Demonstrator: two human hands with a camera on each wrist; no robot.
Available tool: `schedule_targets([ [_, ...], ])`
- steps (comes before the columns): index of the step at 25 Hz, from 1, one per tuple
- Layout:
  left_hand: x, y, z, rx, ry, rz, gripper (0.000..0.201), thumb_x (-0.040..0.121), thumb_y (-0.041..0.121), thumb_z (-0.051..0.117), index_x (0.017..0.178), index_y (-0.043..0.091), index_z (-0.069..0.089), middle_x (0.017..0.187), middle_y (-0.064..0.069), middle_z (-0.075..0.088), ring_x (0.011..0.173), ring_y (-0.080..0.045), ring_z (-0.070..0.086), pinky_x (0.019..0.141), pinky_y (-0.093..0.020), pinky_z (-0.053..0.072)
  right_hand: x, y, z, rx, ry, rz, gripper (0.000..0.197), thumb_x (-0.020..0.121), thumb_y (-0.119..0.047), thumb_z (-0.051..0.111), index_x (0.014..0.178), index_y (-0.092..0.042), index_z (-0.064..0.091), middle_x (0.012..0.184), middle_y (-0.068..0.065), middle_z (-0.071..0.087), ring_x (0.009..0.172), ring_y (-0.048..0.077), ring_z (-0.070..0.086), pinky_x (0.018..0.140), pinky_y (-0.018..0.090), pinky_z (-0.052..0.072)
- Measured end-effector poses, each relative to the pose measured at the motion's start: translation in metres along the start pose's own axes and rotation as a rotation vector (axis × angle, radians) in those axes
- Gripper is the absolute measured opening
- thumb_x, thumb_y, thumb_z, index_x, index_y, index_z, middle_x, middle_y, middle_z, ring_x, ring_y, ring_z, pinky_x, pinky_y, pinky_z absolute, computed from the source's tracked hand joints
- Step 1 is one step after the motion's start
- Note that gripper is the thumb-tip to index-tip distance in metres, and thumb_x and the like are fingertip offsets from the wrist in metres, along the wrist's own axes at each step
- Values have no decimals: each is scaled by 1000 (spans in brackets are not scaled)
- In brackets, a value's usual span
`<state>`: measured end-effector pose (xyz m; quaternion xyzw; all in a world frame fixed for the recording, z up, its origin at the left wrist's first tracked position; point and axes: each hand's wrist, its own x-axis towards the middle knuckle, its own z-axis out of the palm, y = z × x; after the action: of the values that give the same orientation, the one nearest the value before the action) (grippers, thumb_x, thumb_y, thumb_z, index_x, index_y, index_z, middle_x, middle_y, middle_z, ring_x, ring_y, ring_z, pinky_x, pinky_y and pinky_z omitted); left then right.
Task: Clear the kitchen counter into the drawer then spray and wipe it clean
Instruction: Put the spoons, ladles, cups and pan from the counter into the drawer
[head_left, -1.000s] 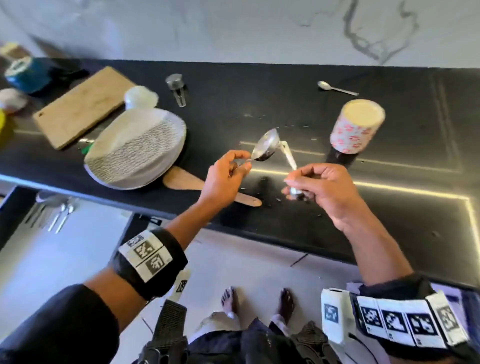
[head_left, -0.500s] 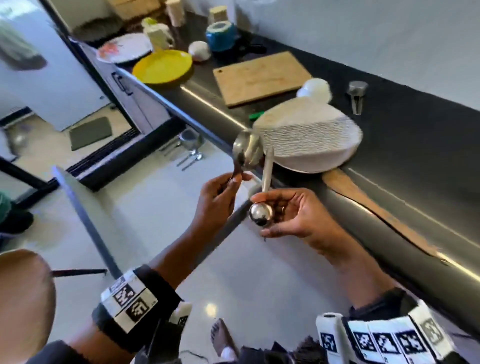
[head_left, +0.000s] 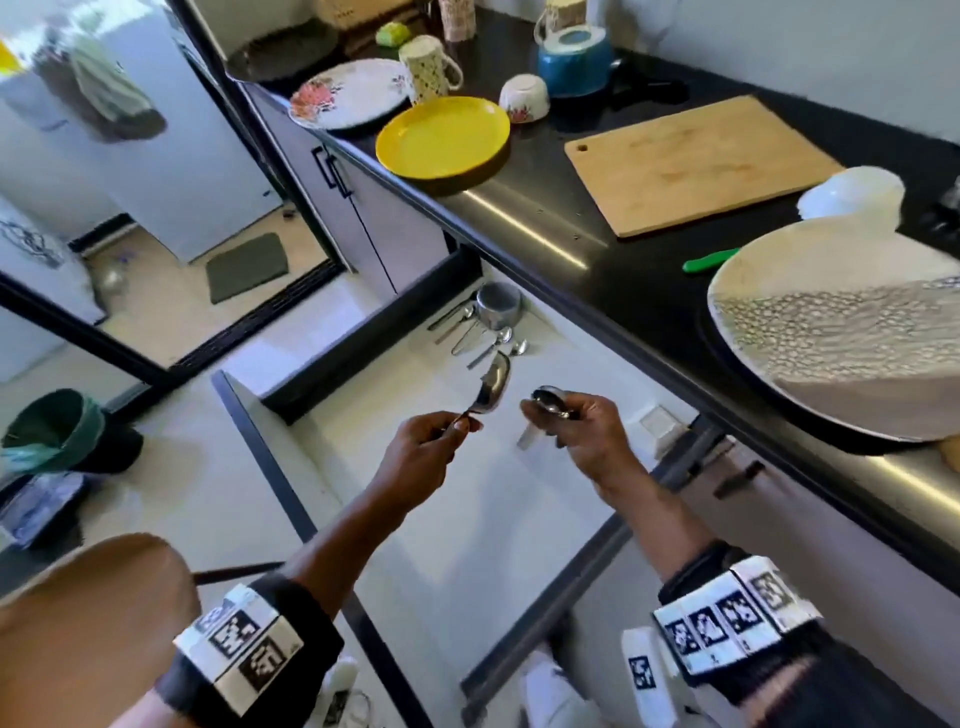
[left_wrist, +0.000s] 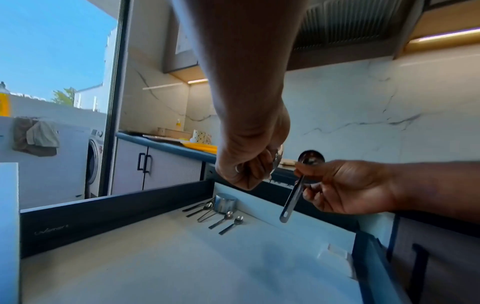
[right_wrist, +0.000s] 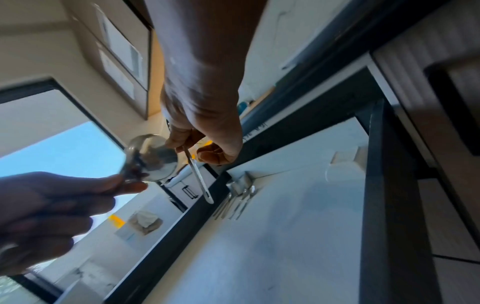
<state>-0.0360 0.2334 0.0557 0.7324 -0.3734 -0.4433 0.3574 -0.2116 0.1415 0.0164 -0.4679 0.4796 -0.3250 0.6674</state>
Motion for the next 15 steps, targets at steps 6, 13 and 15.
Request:
schedule_targets([
  [6,90,-20,-7,183,-127,-198,27,101,28,51,95,7,68,59,0,34,44,-12,29,39,-20,25,105,76,-19,51,277,235,27,74,-20,86,84,0,70,73,11,65,59,18,58,63,30,56],
  [13,160,-30,11,356,-286,-249,42,94,48,57,70,14,51,53,2,40,38,-9,33,38,-17,25,130,125,-10,-91,453,316,59,62,-20,92,110,-10,58,106,11,67,84,27,69,67,39,60],
  [15,179,-30,13,323,-426,-260,44,96,51,50,68,17,46,55,2,37,40,-10,28,40,-17,21,114,113,-7,-136,516,318,58,65,-17,91,111,-11,56,105,9,66,87,26,68,79,46,59],
])
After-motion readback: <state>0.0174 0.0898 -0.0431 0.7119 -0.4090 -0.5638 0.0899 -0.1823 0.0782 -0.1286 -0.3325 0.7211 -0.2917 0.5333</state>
